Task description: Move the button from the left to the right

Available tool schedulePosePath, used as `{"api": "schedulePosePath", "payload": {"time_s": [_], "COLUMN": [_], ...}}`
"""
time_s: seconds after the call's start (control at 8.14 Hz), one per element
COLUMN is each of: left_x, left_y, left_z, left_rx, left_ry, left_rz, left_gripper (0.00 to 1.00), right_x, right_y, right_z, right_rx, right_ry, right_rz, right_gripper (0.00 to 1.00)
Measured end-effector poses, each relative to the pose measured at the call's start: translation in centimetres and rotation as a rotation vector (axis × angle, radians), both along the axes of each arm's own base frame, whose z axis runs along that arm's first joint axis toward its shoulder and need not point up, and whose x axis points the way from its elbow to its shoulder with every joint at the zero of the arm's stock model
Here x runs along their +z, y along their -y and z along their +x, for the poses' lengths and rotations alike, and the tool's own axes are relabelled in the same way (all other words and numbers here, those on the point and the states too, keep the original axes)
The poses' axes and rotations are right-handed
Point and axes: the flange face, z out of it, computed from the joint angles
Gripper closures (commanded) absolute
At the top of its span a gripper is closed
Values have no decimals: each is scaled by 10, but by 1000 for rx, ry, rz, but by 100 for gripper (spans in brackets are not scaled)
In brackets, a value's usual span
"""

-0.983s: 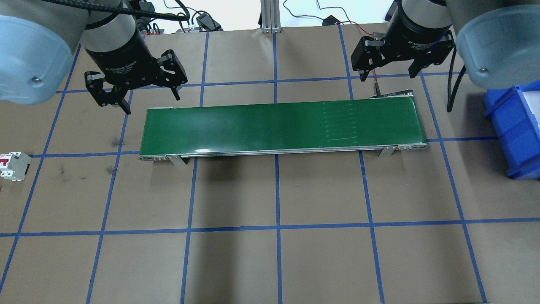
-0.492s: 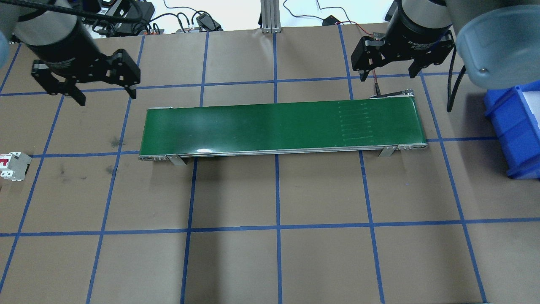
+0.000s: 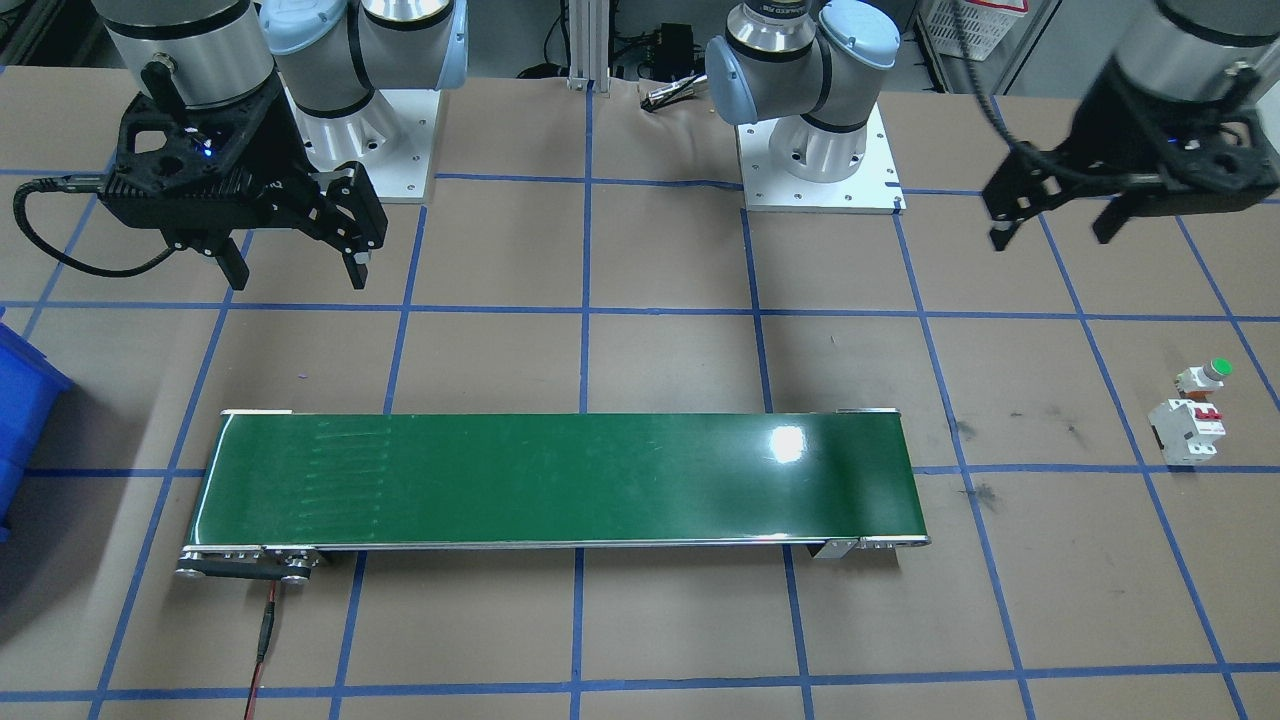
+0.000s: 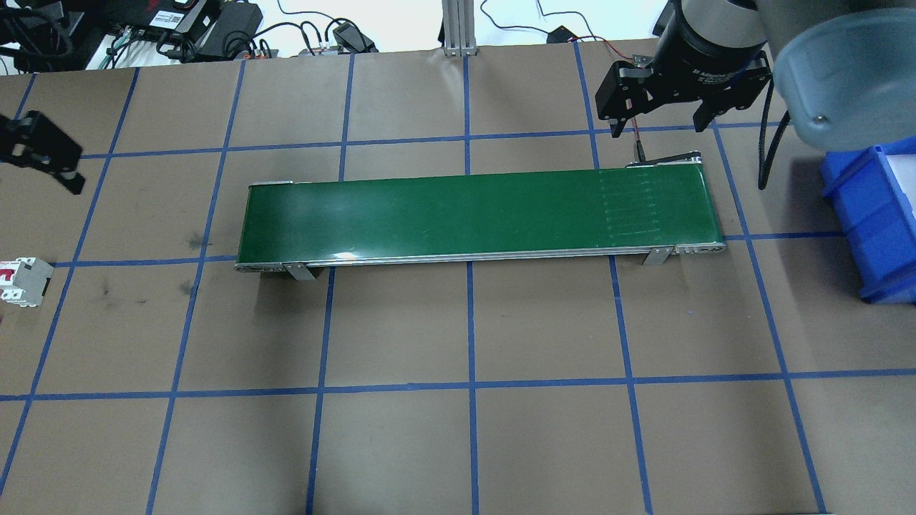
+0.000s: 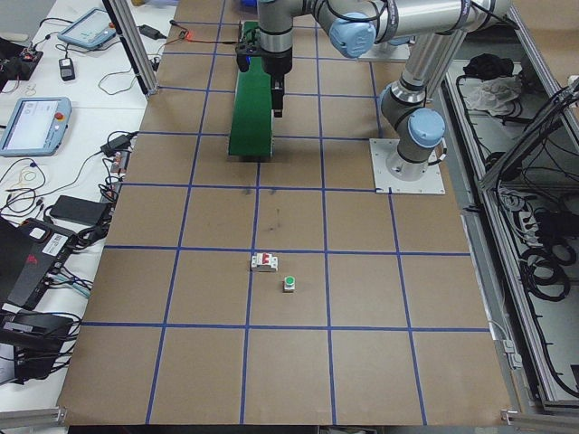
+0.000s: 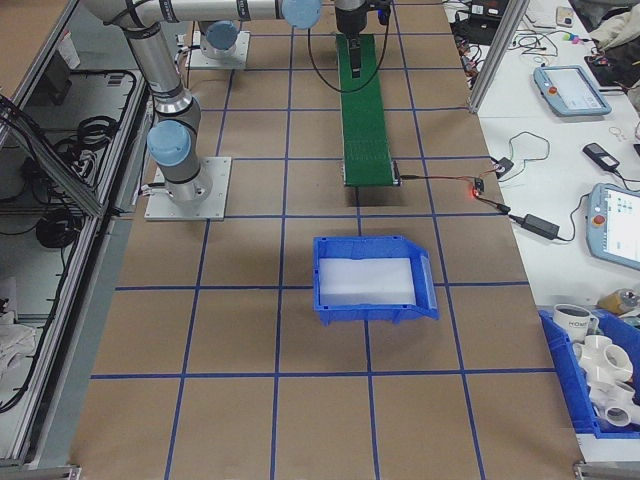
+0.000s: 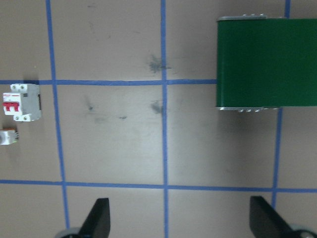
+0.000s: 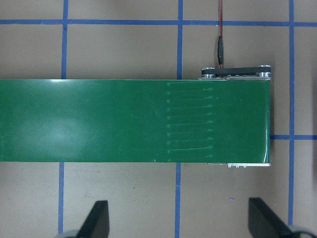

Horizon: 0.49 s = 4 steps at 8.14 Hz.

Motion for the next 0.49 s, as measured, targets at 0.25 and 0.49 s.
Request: {"api": "schedulePosePath", "payload": {"time_s": [0.25, 0.49], "left_x": [-11, -38], "left_y": [-22, -44], "left_z": [112, 225], "left_rx": [-47, -96], "left_ry": [-12, 6], "left_rz": [33, 23], "left_gripper": [0, 0], "right_x": [0, 0], "right_y": [0, 0], "right_z": [0, 0], "right_rx": [0, 0], "right_ry": [0, 0], "right_rz": [1, -1], "right_gripper": [0, 0]}}
